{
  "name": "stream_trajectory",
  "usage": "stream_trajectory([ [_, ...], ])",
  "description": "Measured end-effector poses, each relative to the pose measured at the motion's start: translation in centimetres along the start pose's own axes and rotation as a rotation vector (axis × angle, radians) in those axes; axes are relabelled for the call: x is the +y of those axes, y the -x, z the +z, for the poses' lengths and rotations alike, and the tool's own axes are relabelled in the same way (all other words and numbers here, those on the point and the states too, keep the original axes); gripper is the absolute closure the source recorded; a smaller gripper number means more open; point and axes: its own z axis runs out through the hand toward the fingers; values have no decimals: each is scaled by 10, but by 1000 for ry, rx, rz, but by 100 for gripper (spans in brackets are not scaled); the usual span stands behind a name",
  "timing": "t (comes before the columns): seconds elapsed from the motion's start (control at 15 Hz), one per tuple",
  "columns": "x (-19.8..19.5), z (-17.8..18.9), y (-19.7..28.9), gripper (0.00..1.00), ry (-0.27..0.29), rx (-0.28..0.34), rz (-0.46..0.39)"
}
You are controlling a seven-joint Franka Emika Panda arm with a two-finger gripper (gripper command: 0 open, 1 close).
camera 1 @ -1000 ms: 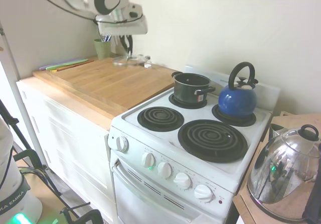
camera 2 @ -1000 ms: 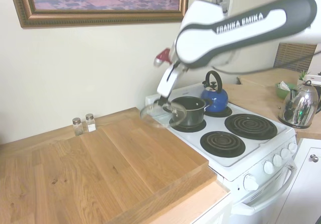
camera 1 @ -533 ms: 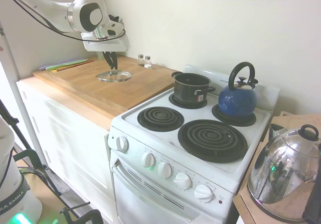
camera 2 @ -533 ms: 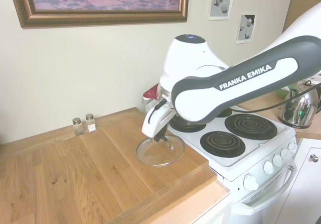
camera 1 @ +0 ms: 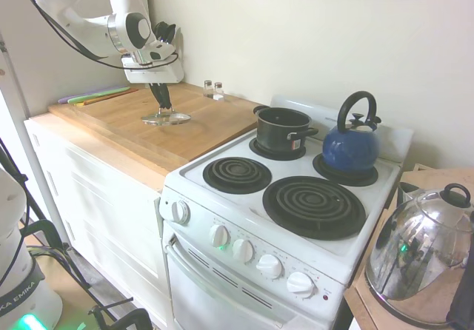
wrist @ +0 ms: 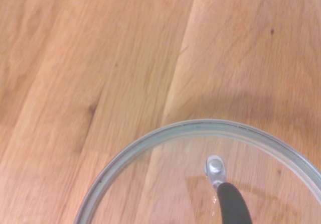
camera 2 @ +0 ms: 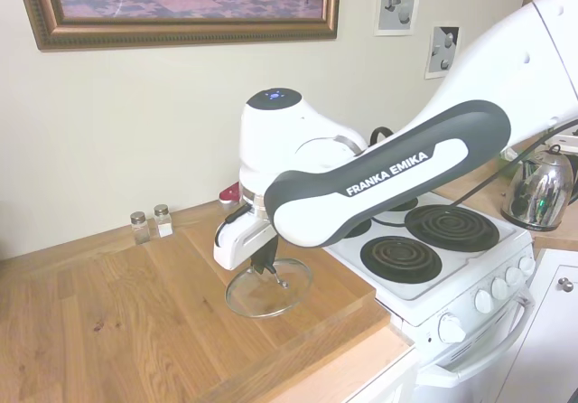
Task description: Uncover the lid of the pot
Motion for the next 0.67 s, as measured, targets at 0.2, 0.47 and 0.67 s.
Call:
stream_trajectory([
  [0.2, -8, 15, 0, 100, 29, 4, 6],
  [0.47, -15, 26, -2, 100, 38, 1, 10],
  [0.67, -15, 26, -2, 0, 45, 16, -6],
])
